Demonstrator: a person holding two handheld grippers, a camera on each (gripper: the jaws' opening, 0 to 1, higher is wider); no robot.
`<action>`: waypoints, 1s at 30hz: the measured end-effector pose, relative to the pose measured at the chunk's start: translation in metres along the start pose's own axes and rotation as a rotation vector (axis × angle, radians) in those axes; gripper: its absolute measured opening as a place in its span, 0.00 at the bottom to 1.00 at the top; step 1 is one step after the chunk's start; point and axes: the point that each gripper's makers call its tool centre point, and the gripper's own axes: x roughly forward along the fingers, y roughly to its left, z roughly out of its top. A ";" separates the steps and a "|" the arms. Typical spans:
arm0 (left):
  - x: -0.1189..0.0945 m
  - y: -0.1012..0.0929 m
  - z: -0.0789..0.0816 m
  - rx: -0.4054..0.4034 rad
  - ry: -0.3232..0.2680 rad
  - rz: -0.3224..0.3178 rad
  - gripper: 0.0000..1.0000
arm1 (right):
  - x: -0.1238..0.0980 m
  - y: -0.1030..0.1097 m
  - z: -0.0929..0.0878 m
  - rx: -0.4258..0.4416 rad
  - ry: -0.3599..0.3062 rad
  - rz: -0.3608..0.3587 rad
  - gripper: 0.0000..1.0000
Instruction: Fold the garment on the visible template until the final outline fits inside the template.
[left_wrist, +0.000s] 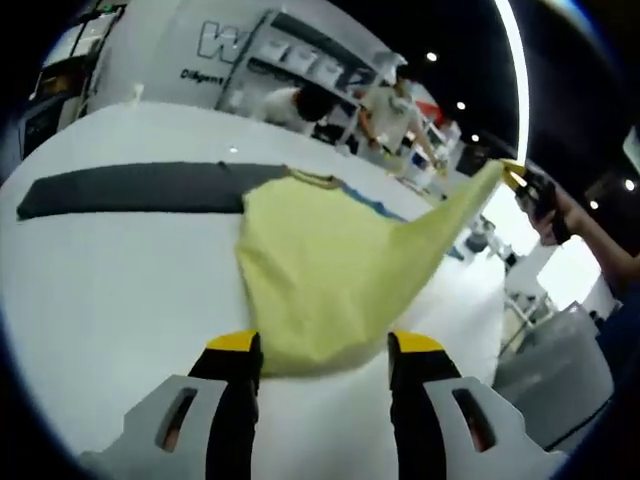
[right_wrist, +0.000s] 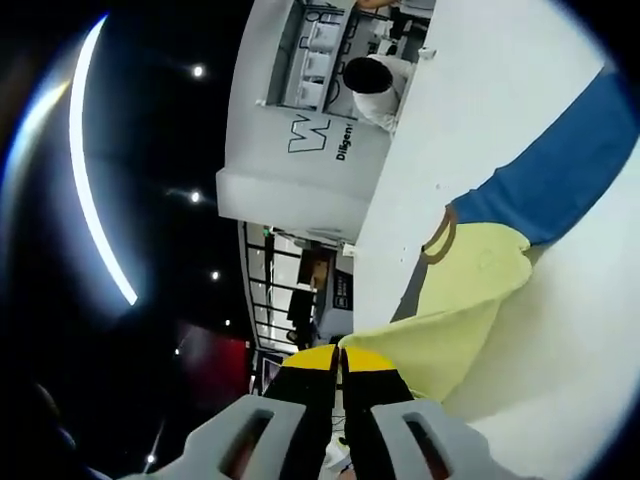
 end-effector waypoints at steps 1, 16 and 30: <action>0.000 0.002 -0.001 0.011 0.006 -0.001 0.45 | 0.000 0.000 0.000 0.000 0.001 0.000 0.00; 0.004 0.004 -0.030 0.355 0.270 -0.123 0.47 | -0.001 -0.003 0.002 0.007 0.006 -0.009 0.00; 0.018 -0.023 -0.045 0.427 0.375 -0.232 0.12 | -0.002 -0.007 0.003 0.014 0.005 -0.028 0.00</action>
